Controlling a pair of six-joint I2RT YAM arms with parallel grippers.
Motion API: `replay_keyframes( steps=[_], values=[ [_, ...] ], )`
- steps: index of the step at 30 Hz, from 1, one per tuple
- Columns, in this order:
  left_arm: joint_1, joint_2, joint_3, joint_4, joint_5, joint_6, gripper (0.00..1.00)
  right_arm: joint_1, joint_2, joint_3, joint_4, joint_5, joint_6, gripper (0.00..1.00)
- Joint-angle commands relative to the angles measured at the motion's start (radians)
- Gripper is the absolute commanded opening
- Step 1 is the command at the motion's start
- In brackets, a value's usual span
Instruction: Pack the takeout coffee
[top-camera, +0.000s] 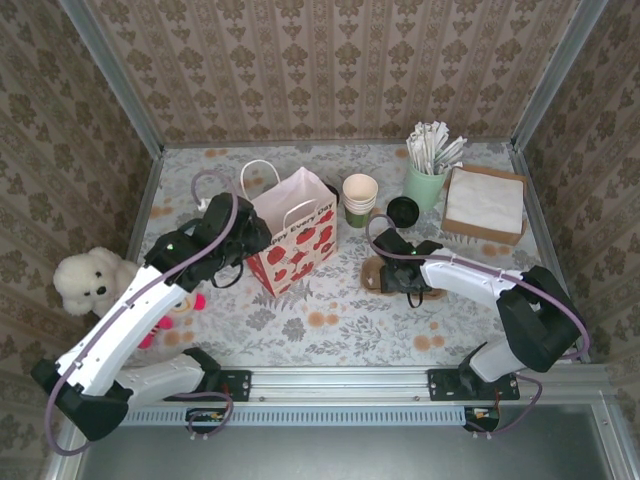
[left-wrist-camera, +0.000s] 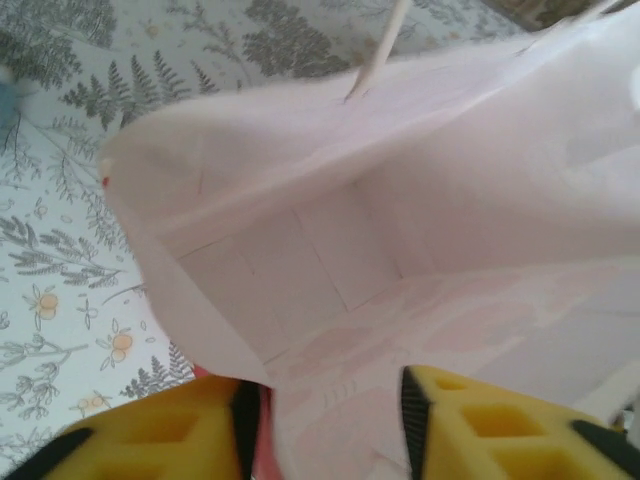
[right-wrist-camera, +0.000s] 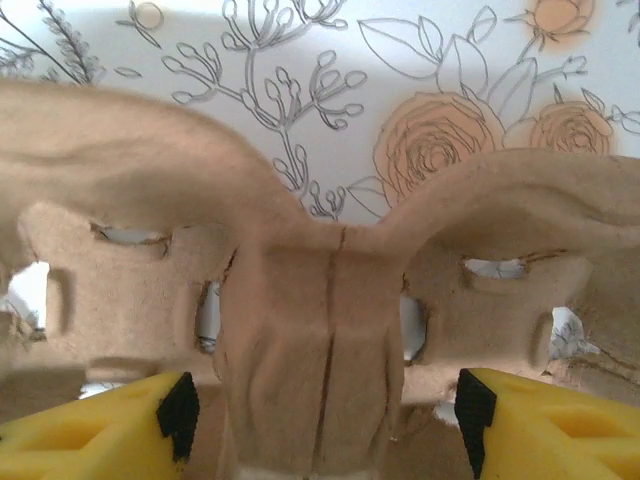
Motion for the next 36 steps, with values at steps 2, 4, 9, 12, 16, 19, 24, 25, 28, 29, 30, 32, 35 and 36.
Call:
replay_keyframes(
  steps=[2,4,9,12,16,19,24,25,28,29,30,32,35,36],
  values=[
    [0.072,-0.092,0.017,-0.039,0.054,0.126,0.6,-0.002,0.026,0.0,0.071,0.069,0.059,0.73],
    [0.125,-0.129,0.006,-0.054,0.083,0.154,0.68,-0.002,0.038,-0.001,0.104,0.106,0.076,0.72],
    [0.227,-0.181,0.014,-0.104,0.131,0.265,0.97,-0.002,0.092,0.028,0.125,0.111,0.074,0.65],
    [0.302,-0.182,0.033,-0.123,0.14,0.319,1.0,0.001,0.125,0.031,0.122,0.11,0.084,0.62],
    [0.382,-0.163,0.032,-0.048,0.261,0.408,1.0,0.002,0.129,0.012,0.126,0.114,0.093,0.6],
    [0.424,-0.155,0.004,0.078,0.317,0.455,1.0,0.002,0.107,0.003,0.127,0.114,0.084,0.53],
    [0.493,-0.105,-0.028,0.273,0.383,0.492,1.0,0.001,0.038,-0.004,0.112,0.125,0.051,0.44],
    [0.504,-0.09,-0.025,0.296,0.403,0.515,1.0,0.001,0.021,-0.007,0.109,0.126,0.046,0.42],
    [0.528,-0.055,-0.015,0.33,0.424,0.568,1.0,0.001,-0.039,-0.017,0.092,0.129,0.039,0.37],
    [0.534,-0.051,-0.02,0.351,0.45,0.591,1.0,0.001,-0.065,-0.019,0.085,0.129,0.038,0.36],
    [0.537,-0.052,-0.024,0.369,0.477,0.614,1.0,0.001,-0.088,-0.021,0.079,0.129,0.038,0.36],
    [0.537,-0.05,-0.025,0.396,0.528,0.654,1.0,0.001,-0.184,-0.022,0.073,0.125,0.028,0.36],
    [0.535,-0.033,-0.006,0.402,0.619,0.708,1.0,0.001,-0.311,-0.021,0.073,0.124,0.001,0.33],
    [0.535,-0.02,0.008,0.39,0.644,0.724,0.99,-0.001,-0.346,-0.017,0.073,0.125,-0.008,0.32]
  ],
)
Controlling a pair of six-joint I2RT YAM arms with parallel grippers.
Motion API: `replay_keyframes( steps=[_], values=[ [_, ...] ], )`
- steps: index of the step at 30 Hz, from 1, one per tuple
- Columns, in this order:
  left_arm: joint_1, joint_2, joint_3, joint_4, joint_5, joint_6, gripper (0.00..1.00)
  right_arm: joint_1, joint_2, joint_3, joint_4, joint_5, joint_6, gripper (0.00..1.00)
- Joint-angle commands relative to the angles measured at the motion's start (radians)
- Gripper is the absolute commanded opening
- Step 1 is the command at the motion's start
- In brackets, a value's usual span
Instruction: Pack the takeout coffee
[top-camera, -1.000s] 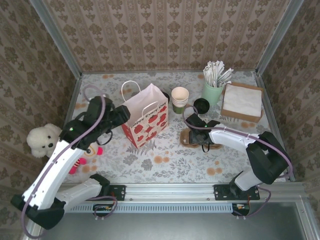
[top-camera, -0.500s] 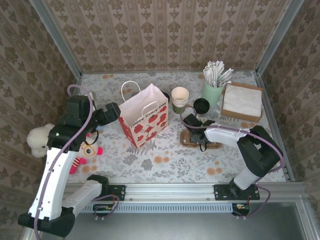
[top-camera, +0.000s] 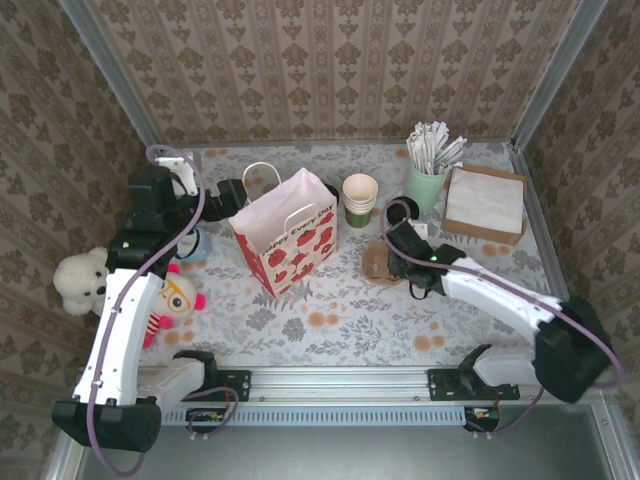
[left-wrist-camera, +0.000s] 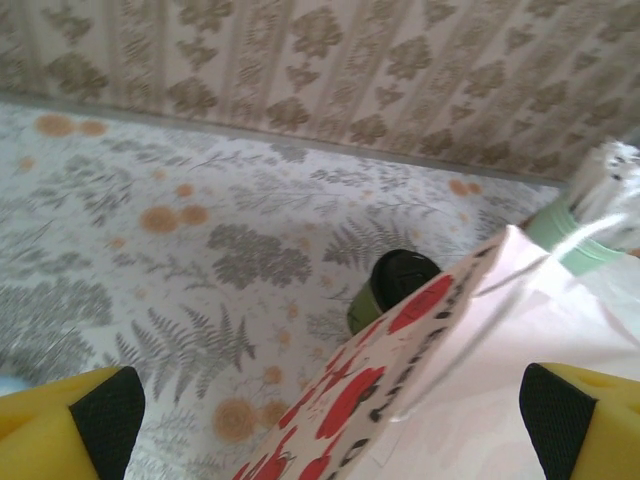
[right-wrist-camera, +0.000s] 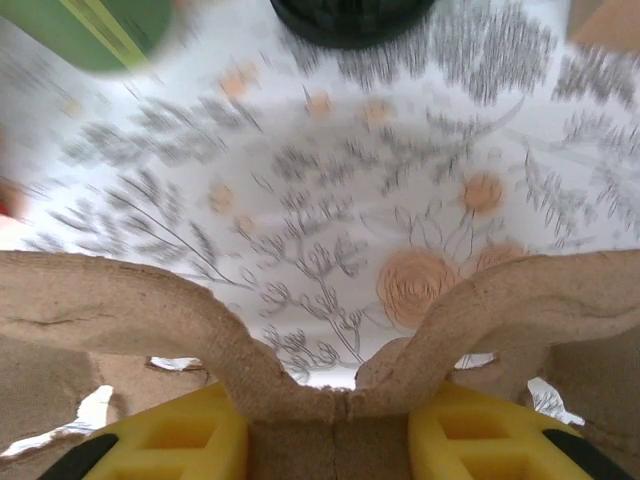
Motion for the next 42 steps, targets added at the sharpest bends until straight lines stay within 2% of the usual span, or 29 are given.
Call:
replay_keyframes(
  steps=[1,6,8,12,15,18,21,28,32,36,42],
  values=[
    [0.0,0.032,0.046,0.023,0.136,0.119,0.98,-0.003,-0.133,0.01,-0.025,0.022,-0.05,0.31],
    [-0.014,0.096,0.119,-0.038,0.132,0.184,0.94,-0.056,-0.23,0.112,-0.068,-0.07,-0.087,0.27],
    [-0.02,0.133,0.153,-0.048,0.134,0.196,0.88,-0.087,-0.242,0.175,-0.057,-0.153,-0.088,0.25],
    [-0.036,0.188,0.211,-0.045,0.18,0.196,0.63,-0.127,-0.18,0.364,-0.005,-0.366,-0.102,0.24],
    [-0.038,0.207,0.222,-0.029,0.206,0.18,0.43,-0.128,-0.084,0.515,0.02,-0.503,-0.104,0.23],
    [-0.043,0.227,0.239,-0.039,0.251,0.171,0.27,-0.128,0.02,0.637,0.067,-0.609,-0.058,0.22],
    [-0.049,0.234,0.258,-0.061,0.261,0.161,0.07,-0.123,0.151,0.781,0.108,-0.808,-0.006,0.22],
    [-0.038,0.245,0.263,-0.069,0.269,0.136,0.04,-0.064,0.413,0.994,0.279,-1.055,0.11,0.21],
    [-0.019,0.261,0.27,-0.071,0.278,0.118,0.0,-0.022,0.517,1.077,0.286,-1.128,0.146,0.21],
    [-0.011,0.26,0.268,-0.065,0.292,0.108,0.0,-0.008,0.537,1.036,0.279,-1.175,0.174,0.22],
    [-0.012,0.255,0.257,-0.053,0.316,0.09,0.0,-0.008,0.526,0.962,0.218,-1.154,0.154,0.22]
  ],
)
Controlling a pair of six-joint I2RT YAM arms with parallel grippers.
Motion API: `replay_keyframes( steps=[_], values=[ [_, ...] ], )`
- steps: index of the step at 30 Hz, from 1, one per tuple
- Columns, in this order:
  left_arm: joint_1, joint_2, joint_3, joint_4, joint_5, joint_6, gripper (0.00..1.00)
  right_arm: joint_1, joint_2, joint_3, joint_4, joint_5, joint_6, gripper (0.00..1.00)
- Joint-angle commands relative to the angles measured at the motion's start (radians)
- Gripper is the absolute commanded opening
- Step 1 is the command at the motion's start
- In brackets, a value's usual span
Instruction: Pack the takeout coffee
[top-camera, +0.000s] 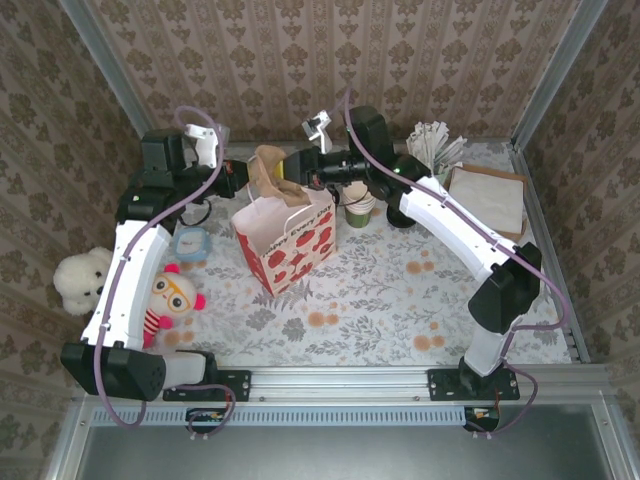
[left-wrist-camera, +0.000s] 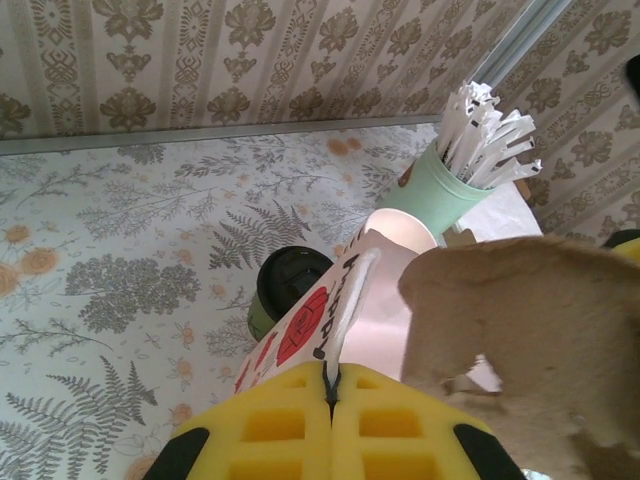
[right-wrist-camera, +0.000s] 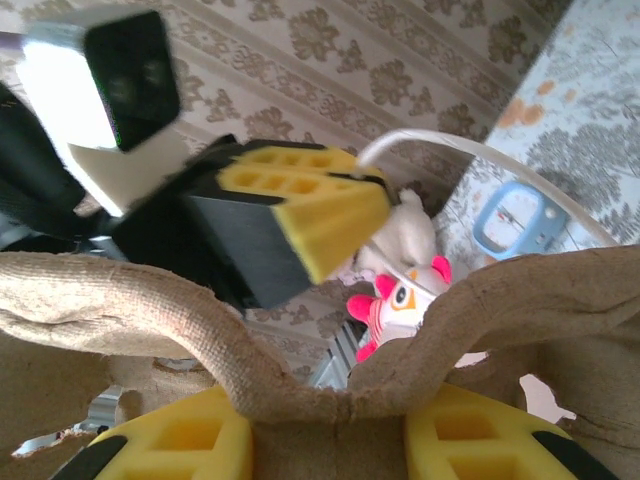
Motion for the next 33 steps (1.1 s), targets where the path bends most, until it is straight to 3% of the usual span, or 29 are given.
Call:
replay_keyframes(
  steps=[1,6,11,19,23,33],
  values=[
    [0.003,-0.006,0.017,0.002,0.036,-0.028,0.0,-0.004,-0.018,-0.018,-0.051,-0.021,-0.009,0.22],
    [-0.029,-0.007,0.036,0.004,0.079,-0.076,0.0,-0.004,-0.065,-0.066,-0.216,0.029,-0.068,0.23],
    [-0.083,-0.012,0.052,0.047,0.244,-0.174,0.0,-0.003,-0.222,-0.2,-0.363,0.077,-0.081,0.23],
    [-0.172,0.015,0.048,0.136,0.343,-0.252,0.0,0.0,-0.434,-0.337,-0.504,0.227,-0.078,0.23],
    [-0.22,0.063,0.043,0.15,0.338,-0.232,0.0,0.017,-0.427,-0.351,-0.515,0.33,-0.08,0.23],
    [-0.219,0.166,0.069,0.174,0.402,-0.231,0.0,0.09,-0.305,-0.258,-0.662,0.64,-0.181,0.24]
  ],
)
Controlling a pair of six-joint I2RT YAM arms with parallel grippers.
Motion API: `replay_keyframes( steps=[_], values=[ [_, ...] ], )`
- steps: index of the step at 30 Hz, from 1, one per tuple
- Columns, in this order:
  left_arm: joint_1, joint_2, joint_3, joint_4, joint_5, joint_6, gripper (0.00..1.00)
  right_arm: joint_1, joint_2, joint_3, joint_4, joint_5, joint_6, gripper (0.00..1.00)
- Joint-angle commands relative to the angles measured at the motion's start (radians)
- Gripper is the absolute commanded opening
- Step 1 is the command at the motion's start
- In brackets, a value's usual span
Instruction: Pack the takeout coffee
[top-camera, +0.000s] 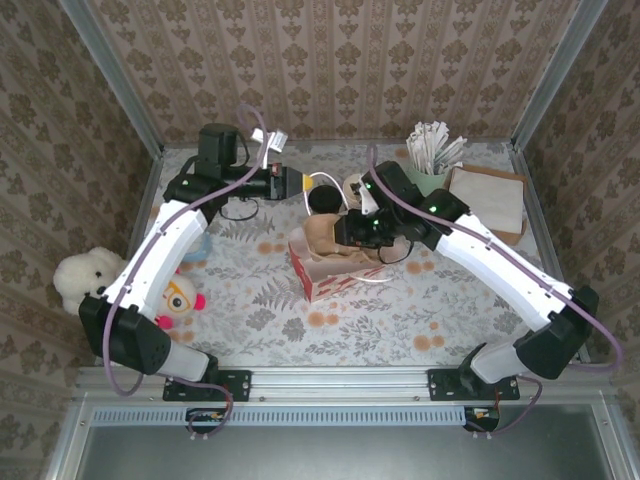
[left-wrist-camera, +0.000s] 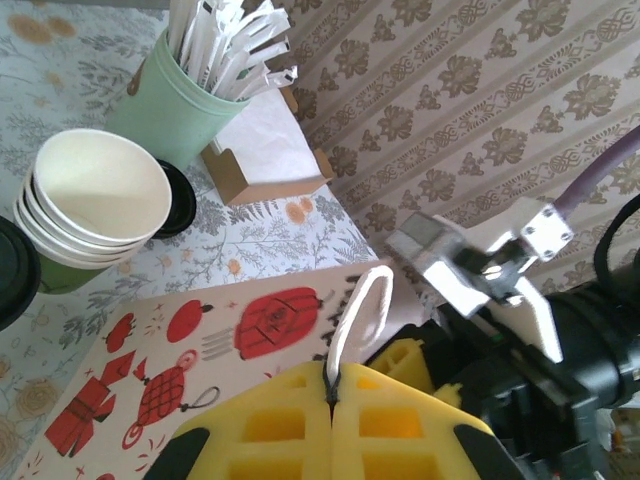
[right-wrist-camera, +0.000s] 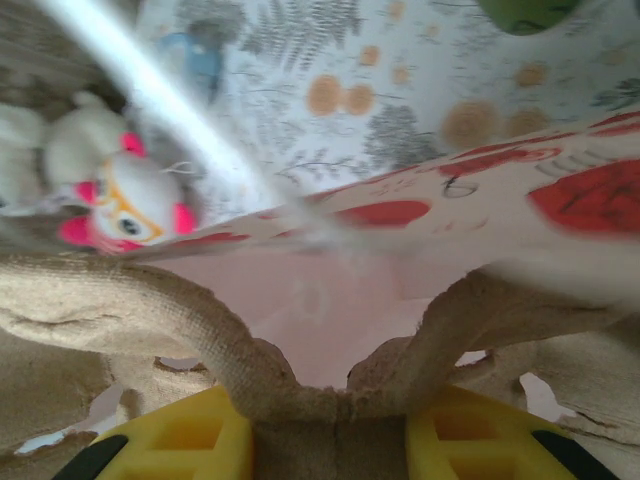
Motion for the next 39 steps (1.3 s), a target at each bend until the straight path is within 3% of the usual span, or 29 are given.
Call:
replay_keyframes(
  steps=[1,7,12,19,26,30,39],
  values=[
    [0.005,0.004,0.047,0.047,0.063,-0.007,0.0,0.017,0.036,0.06,-0.089,0.145,-0.059,0.24],
    [0.045,0.028,0.068,0.056,0.105,-0.03,0.0,0.056,0.12,0.127,-0.171,0.227,-0.14,0.24],
    [0.029,0.045,0.094,0.07,0.135,-0.085,0.0,0.087,0.145,0.12,-0.193,0.285,-0.151,0.24],
    [0.05,0.044,0.071,0.068,-0.003,-0.247,0.0,0.113,0.138,0.069,-0.15,0.239,-0.221,0.24],
    [0.047,0.002,-0.054,0.383,0.005,-0.509,0.0,0.12,0.195,0.117,-0.253,0.28,-0.215,0.25],
    [0.038,-0.03,-0.101,0.46,0.0,-0.518,0.0,0.122,0.187,0.08,-0.172,0.253,-0.206,0.25],
    [0.05,-0.025,-0.137,0.341,-0.109,-0.475,0.0,0.131,0.051,0.028,-0.039,0.329,-0.266,0.25]
  ],
)
